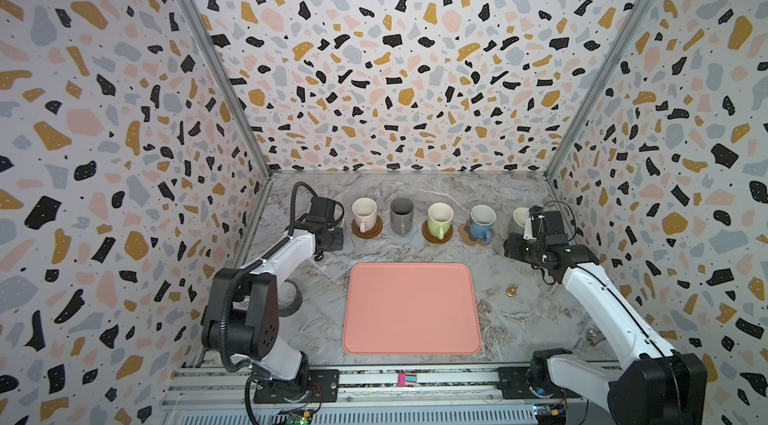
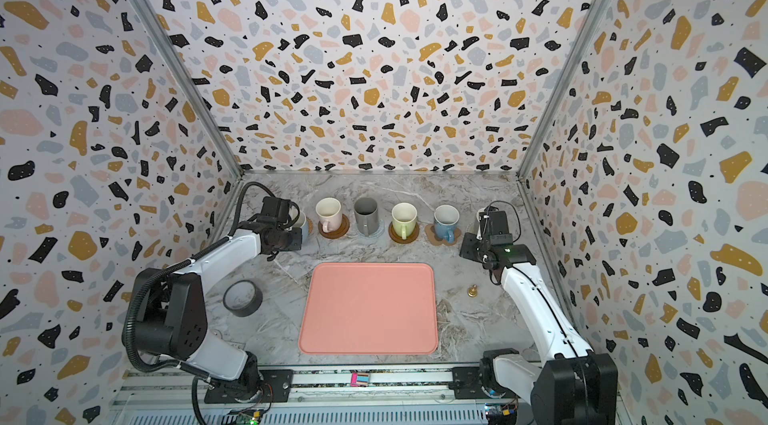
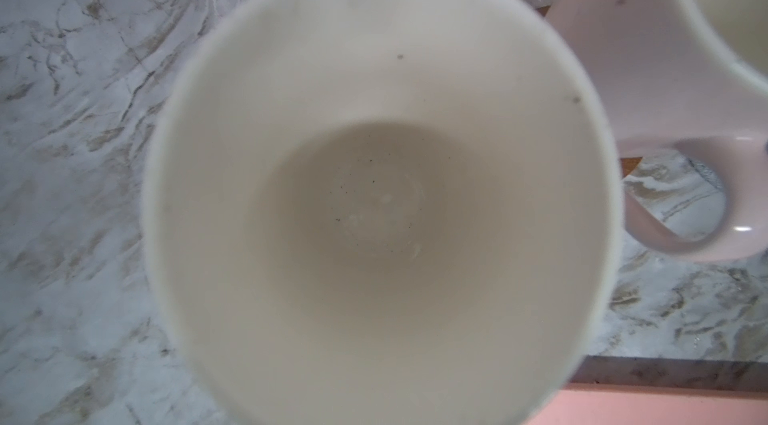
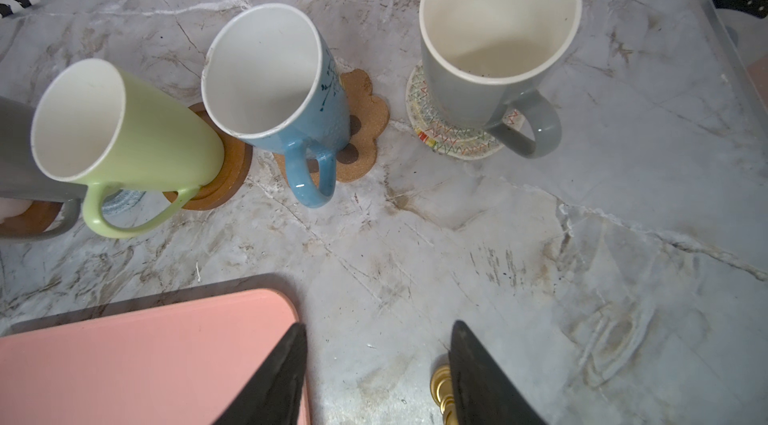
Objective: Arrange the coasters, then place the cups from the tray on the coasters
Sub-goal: 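Lower the light-blue mug onto the woven rattan coaster beside the cream mug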
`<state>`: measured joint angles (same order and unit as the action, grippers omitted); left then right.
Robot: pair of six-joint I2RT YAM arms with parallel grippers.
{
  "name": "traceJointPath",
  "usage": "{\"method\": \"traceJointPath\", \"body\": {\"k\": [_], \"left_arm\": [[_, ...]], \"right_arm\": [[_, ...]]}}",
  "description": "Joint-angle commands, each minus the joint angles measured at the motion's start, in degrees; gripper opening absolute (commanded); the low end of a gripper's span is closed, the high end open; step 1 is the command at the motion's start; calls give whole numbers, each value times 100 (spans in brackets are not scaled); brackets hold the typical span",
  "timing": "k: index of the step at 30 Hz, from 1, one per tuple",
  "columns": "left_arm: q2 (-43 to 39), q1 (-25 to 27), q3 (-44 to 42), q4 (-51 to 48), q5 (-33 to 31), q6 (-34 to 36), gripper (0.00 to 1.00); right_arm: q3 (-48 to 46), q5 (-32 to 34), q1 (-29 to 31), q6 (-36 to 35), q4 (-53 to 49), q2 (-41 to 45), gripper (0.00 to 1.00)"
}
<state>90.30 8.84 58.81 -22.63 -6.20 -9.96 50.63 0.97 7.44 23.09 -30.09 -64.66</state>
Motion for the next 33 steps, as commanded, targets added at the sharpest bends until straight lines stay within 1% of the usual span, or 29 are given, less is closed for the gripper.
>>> {"method": "traceJointPath", "body": {"k": [1,14,33], "left_arm": [[-23,-118,374,503,91,166,15],[275,-308,657,600,399,347,15],[651,-497,1050,506,469,586,14]], "right_arm": [[122,96,-28,37,-182,150,57],[95,103,-45,55,-201,177,57],[52,131,-78,53,-251,259,57]]}}
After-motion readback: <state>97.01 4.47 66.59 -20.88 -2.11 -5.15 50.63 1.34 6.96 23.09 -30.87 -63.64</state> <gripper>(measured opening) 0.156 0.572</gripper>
